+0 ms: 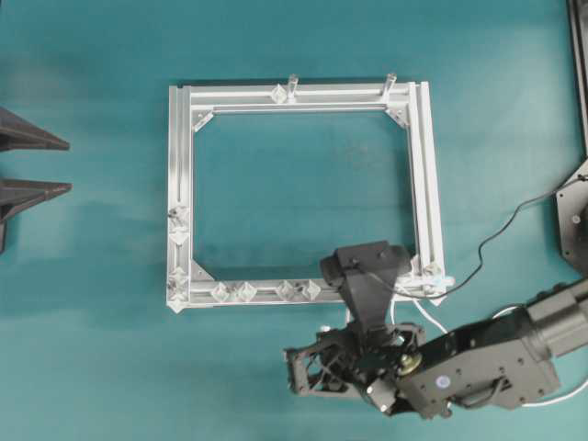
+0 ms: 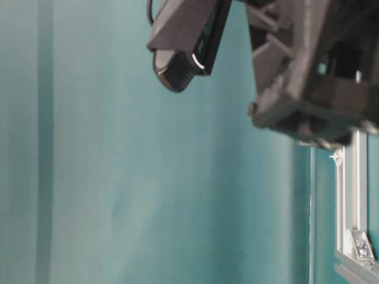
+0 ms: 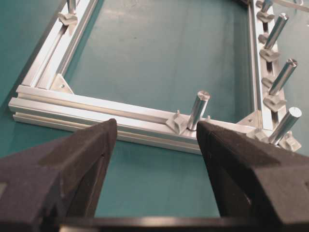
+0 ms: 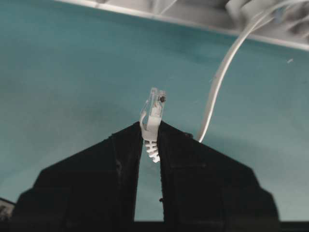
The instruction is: Move the cable alternately left and right between 8 closely spaced pins so it hooks onto each one.
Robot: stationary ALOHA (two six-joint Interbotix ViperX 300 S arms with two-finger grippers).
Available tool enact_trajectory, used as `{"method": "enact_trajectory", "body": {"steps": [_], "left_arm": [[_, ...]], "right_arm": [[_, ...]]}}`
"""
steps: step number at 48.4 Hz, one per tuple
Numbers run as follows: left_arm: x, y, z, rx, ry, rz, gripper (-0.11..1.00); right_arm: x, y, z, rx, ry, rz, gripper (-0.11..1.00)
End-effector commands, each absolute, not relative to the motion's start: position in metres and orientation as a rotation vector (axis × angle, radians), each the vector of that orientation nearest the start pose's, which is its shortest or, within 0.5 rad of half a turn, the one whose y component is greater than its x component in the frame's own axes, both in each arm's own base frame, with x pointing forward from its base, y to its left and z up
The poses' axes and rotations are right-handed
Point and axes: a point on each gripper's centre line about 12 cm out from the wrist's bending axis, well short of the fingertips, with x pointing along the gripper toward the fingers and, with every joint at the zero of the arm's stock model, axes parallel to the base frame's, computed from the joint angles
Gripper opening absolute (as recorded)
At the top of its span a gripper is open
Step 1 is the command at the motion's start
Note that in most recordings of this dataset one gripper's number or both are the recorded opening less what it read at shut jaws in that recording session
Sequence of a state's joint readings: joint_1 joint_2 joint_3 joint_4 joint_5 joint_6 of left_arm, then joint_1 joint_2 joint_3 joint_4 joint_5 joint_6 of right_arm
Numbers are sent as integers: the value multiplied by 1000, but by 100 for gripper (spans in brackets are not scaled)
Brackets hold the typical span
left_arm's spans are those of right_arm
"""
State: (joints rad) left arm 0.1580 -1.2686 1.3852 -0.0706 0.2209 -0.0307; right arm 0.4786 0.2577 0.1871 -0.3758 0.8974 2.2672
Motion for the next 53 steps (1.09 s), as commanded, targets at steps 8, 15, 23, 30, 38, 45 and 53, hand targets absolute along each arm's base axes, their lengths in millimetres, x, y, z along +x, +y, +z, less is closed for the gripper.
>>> {"method": "enact_trajectory", "body": {"steps": [8, 15, 23, 30, 38, 45, 53], "left_arm": [[141, 21, 204, -133, 315, 159, 71], [141, 21, 204, -133, 315, 159, 71], [141, 21, 204, -133, 315, 159, 71], [141, 21, 204, -132, 313, 159, 71], [141, 20, 204, -132, 315, 157, 71], [141, 21, 205, -133, 315, 159, 71], [141, 20, 206, -132, 315, 157, 71]], "right_arm": [[415, 179, 177, 1299, 815, -964, 13], [422, 183, 176, 1304, 810, -954, 13], [432, 184, 177, 1306, 798, -942, 13], [443, 179, 179, 1300, 776, -923, 13], [456, 169, 180, 1304, 756, -890, 13], [467, 162, 180, 1301, 749, -857, 13], [475, 152, 179, 1274, 747, -850, 13]]}}
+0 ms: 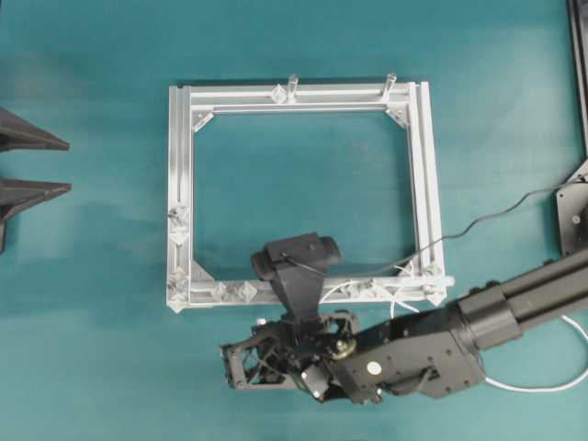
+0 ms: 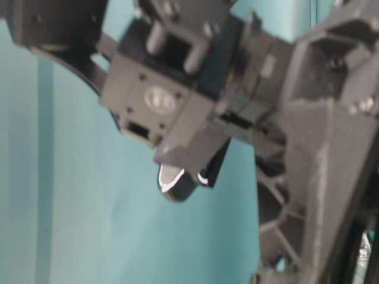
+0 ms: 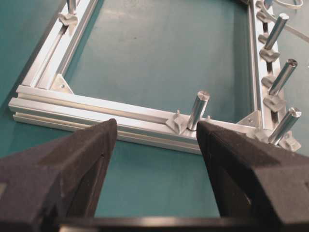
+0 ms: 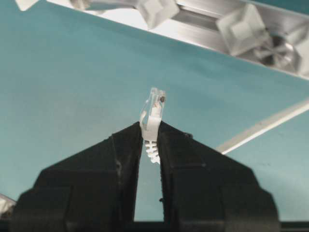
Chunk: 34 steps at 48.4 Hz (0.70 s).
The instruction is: Move the cable alternately left and right between 8 closely spaced pins so it hooks onto each one.
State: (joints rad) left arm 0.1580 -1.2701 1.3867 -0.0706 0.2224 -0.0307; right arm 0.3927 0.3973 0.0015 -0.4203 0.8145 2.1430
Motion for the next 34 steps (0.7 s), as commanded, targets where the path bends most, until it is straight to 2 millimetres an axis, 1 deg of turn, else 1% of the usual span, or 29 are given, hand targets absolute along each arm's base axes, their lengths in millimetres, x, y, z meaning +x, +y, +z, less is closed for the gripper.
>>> {"method": "enact_trajectory", "body": {"steps": [1, 26, 34], "left_arm": [[141, 20, 206, -132, 315, 157, 71], [141, 20, 205, -132, 316, 157, 71], [141, 20, 205, -132, 316, 157, 71]], "right_arm": [[476, 150, 179, 1275, 747, -852, 13], [482, 115, 174, 1222, 745, -886, 13], [481, 109, 171, 1217, 745, -899, 13]]}}
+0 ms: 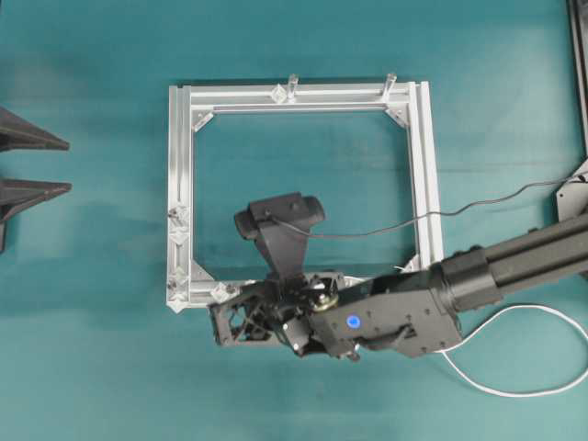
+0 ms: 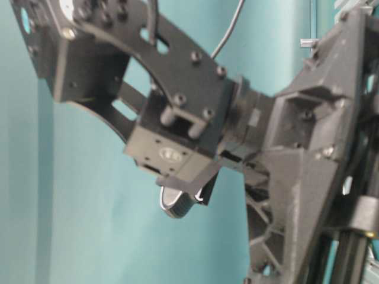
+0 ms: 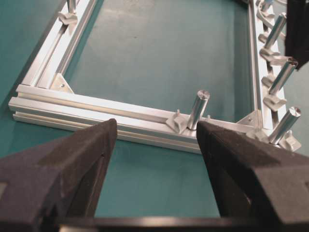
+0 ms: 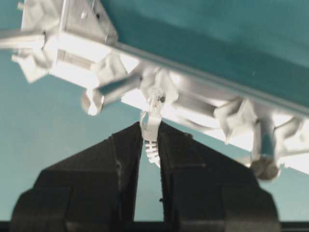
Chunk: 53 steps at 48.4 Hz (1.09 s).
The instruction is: Move the cable alternately left and right between 8 closely spaced pins so it hooks onto each one.
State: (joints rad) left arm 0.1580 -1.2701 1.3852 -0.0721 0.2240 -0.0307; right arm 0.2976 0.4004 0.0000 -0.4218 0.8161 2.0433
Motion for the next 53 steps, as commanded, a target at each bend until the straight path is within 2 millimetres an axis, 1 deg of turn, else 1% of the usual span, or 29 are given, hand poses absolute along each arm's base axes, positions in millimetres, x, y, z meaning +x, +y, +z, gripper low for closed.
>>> {"method": "enact_trajectory", "body": {"steps": [1, 26, 53], "left_arm": [[141, 20, 205, -132, 316, 157, 71], [141, 20, 205, -132, 316, 157, 71], [141, 20, 205, -132, 316, 157, 71]], "right_arm": [[482, 107, 171, 1219, 745, -901, 13], [482, 97, 168, 1213, 744, -921, 13], [481, 97, 169, 1207, 748, -916, 13]]}}
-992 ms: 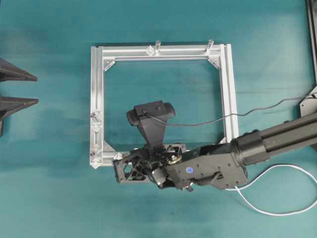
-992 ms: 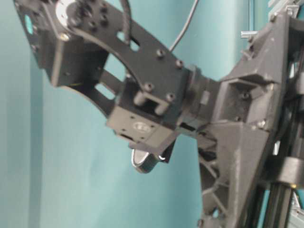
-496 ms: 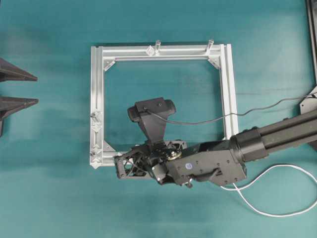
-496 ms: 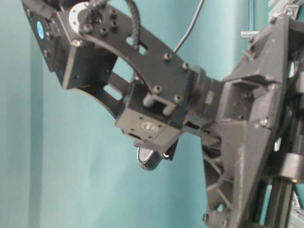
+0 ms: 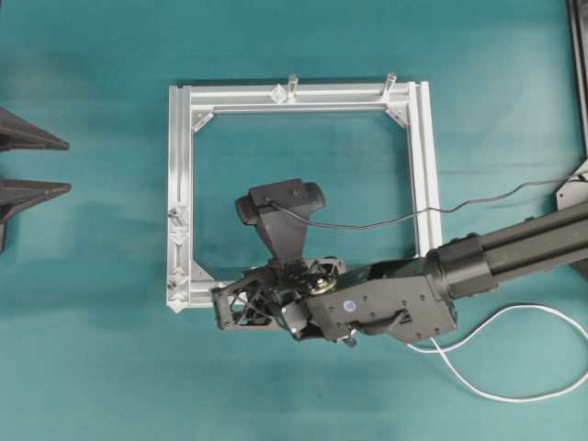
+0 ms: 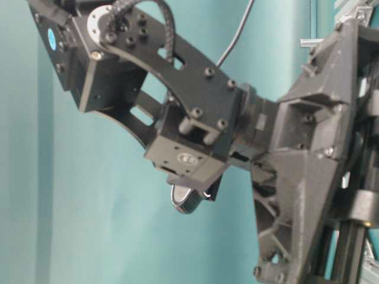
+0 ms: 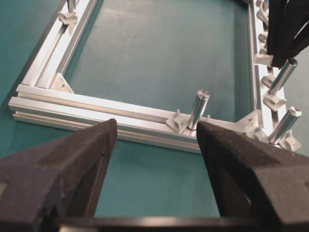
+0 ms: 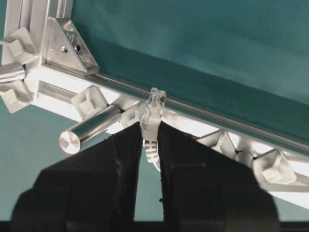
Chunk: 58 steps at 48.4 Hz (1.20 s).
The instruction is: Move the cable alternately left and right between 8 closely spaced pins so it hooks onto each one.
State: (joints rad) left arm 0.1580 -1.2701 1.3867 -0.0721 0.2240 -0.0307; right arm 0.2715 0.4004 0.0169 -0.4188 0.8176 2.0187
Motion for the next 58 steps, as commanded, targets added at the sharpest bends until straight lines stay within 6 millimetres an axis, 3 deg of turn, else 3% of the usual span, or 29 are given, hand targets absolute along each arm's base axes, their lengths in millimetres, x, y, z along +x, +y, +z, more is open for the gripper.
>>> {"method": "enact_trajectory", "body": {"steps": [1, 36, 58], "left_arm": [[141, 20, 205, -132, 316, 157, 71], [141, 20, 204, -132, 316, 158, 71], [141, 20, 204, -132, 315, 158, 71]], "right_arm": [[481, 97, 169, 1207, 748, -916, 13], [481, 97, 170, 1210, 747, -914, 13], [481, 69, 175, 1172, 744, -960, 13]]}}
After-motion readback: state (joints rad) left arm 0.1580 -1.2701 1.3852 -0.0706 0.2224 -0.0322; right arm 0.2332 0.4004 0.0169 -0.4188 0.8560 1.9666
